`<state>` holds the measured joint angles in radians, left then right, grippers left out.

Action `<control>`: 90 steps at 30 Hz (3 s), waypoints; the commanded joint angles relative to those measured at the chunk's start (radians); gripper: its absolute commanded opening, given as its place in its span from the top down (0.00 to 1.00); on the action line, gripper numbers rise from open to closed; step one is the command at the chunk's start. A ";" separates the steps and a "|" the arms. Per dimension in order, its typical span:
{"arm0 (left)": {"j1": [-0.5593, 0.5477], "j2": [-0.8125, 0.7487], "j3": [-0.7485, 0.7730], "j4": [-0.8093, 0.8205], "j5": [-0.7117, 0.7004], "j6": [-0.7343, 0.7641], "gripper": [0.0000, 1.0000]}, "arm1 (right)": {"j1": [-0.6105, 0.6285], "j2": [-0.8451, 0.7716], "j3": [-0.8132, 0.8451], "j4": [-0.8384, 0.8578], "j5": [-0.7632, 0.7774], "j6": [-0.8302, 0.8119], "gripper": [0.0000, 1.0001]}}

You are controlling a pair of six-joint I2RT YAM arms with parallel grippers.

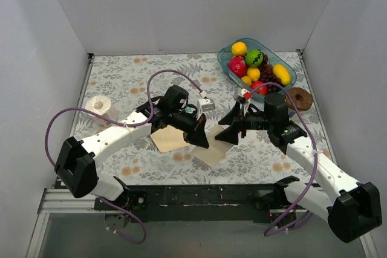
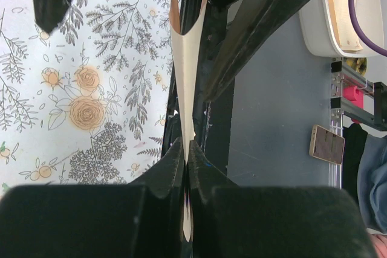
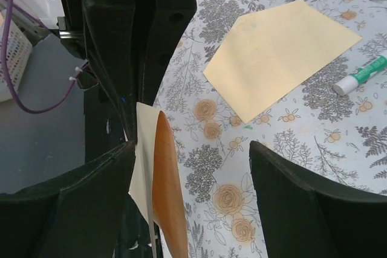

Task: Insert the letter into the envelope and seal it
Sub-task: Pass from the left arm to the right, then pass from the right arm to the left

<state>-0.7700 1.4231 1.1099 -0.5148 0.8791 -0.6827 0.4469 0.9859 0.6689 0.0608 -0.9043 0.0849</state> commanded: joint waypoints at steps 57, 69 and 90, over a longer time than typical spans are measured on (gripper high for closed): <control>0.008 -0.329 -0.413 0.981 -0.272 -0.597 0.33 | -0.004 -0.328 -0.253 0.666 0.430 0.751 0.99; 0.008 -0.299 -0.417 1.067 -0.218 -0.652 0.89 | -0.004 -0.342 -0.269 0.700 0.458 0.786 0.99; 0.008 -0.253 -0.150 0.394 -0.165 -0.292 1.00 | -0.004 -0.308 0.213 -0.094 0.366 0.041 0.37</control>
<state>-0.7650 1.1461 0.8734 0.1036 0.6441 -1.0977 0.4446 0.6312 0.7738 0.1226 -0.4721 0.3325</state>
